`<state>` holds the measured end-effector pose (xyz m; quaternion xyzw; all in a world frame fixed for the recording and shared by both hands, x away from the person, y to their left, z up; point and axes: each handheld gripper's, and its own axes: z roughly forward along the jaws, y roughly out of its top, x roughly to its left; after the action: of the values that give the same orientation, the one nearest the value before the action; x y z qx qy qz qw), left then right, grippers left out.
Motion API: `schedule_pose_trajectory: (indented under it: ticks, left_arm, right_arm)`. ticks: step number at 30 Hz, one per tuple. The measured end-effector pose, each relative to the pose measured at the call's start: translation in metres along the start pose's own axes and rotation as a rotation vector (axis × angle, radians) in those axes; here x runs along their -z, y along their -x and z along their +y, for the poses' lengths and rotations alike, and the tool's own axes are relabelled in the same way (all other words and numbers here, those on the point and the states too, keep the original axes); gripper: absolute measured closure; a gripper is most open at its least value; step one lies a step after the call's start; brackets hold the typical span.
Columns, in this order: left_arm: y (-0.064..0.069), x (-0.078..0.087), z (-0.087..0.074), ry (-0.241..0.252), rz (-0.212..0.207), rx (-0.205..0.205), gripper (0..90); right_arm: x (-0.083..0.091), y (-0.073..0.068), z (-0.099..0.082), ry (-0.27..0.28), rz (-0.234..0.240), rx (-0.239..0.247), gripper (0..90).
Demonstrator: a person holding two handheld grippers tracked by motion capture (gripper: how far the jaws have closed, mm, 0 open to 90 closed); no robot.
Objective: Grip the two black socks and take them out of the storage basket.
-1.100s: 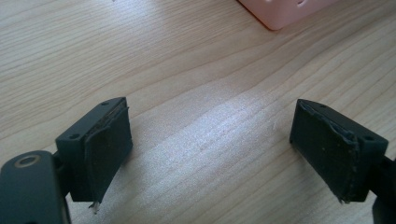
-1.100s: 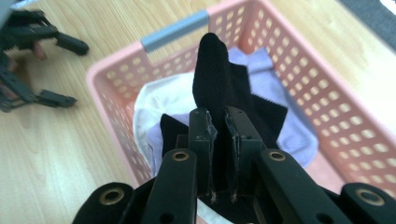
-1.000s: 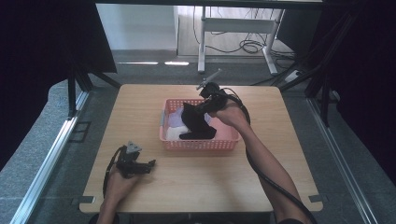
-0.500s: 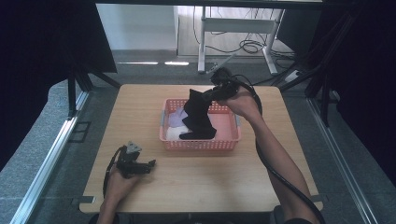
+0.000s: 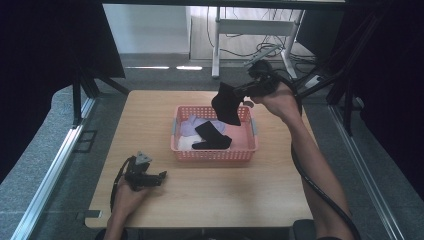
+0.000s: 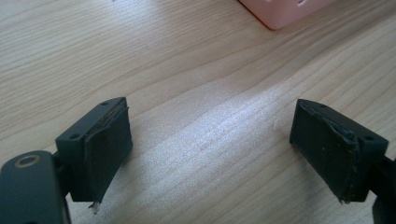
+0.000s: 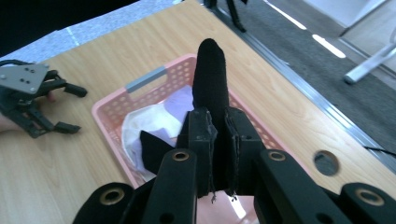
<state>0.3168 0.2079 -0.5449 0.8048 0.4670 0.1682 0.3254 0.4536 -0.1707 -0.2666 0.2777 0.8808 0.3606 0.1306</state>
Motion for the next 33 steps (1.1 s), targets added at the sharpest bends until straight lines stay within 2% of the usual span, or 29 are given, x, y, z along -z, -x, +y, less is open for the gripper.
schedule_pose_trajectory:
  ticks: [2,3,7,18,21,27,33]
  left_arm:
    - [0.000,0.000,0.000,0.000,0.000,0.000,12.6]
    - [0.000,0.000,0.000,0.000,0.000,0.000,12.6]
    - [0.000,0.000,0.000,0.000,0.001,0.000,12.6]
    - [0.000,0.000,0.000,0.000,0.002,0.001,12.6]
    - [0.000,0.000,0.000,0.000,0.002,0.001,12.6]
    - [0.000,0.000,0.000,0.002,0.002,0.000,12.7]
    - [0.000,0.000,0.000,0.003,0.004,-0.003,12.7]
  right_arm:
    - [0.004,0.003,-0.001,0.002,-0.009,-0.007,81.9]
    - [0.015,0.009,-0.004,0.012,-0.028,-0.018,81.9]
    - [0.031,0.019,-0.009,0.027,-0.058,-0.040,81.9]
    - [0.070,0.044,-0.033,0.020,-0.167,-0.108,82.0]
    - [0.076,0.051,-0.044,0.012,-0.190,-0.127,81.9]
    - [0.083,0.062,-0.066,0.014,-0.206,-0.168,81.8]
    - [0.076,0.071,-0.093,-0.015,-0.224,-0.207,81.8]
